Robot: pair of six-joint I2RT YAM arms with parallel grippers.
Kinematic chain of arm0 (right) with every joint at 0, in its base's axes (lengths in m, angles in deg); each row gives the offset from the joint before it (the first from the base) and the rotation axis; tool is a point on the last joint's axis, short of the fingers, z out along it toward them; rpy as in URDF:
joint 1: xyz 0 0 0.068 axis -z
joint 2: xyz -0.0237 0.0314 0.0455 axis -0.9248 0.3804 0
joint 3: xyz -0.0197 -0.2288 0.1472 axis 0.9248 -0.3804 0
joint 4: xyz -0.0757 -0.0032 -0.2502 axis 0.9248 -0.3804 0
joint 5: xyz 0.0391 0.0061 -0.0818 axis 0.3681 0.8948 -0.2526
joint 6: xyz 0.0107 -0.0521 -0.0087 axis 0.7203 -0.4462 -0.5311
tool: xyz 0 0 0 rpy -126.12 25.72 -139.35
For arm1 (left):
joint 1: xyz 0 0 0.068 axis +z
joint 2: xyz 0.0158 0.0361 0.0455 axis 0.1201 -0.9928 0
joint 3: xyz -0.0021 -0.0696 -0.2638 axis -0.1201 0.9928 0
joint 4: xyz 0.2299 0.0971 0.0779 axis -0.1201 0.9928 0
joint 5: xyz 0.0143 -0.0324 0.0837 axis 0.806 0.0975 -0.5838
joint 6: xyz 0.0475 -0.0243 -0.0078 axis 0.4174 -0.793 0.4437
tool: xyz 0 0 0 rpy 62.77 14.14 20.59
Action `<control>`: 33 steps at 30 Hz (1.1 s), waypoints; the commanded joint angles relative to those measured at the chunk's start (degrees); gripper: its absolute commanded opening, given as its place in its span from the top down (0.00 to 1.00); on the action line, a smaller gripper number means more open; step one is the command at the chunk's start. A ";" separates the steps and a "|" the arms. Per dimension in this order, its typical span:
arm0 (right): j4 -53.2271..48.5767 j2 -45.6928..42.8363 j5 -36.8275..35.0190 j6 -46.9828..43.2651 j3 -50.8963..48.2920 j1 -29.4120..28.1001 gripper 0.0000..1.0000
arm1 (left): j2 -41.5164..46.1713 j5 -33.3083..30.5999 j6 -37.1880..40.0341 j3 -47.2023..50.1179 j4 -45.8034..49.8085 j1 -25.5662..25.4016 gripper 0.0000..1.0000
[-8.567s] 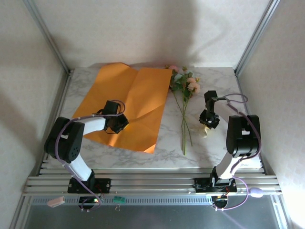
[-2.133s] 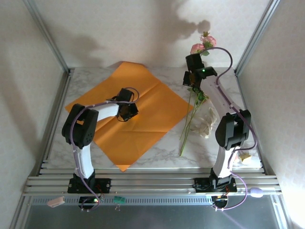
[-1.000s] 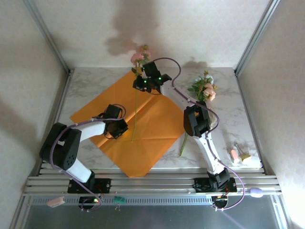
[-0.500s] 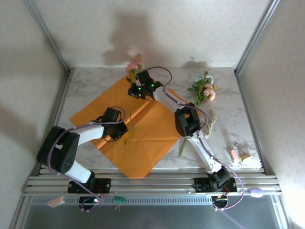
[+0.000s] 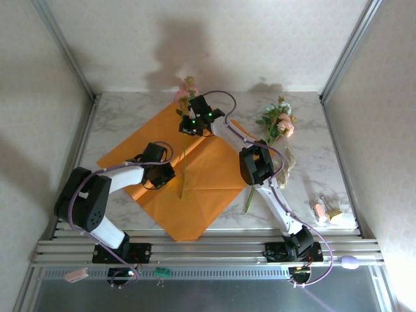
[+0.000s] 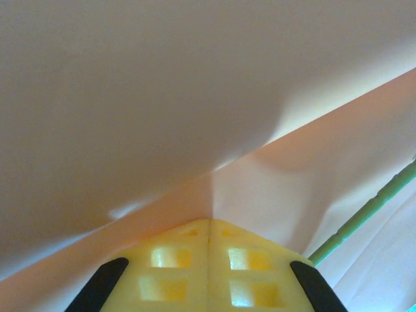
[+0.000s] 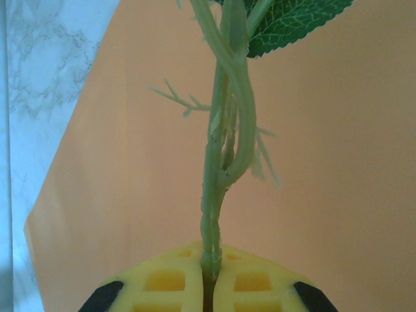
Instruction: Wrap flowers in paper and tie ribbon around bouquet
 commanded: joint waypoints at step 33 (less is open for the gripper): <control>-1.77 -0.25 -2.00 -1.88 1.41 -3.00 0.63 | 4.91 -5.27 -0.04 4.95 5.15 -4.00 1.00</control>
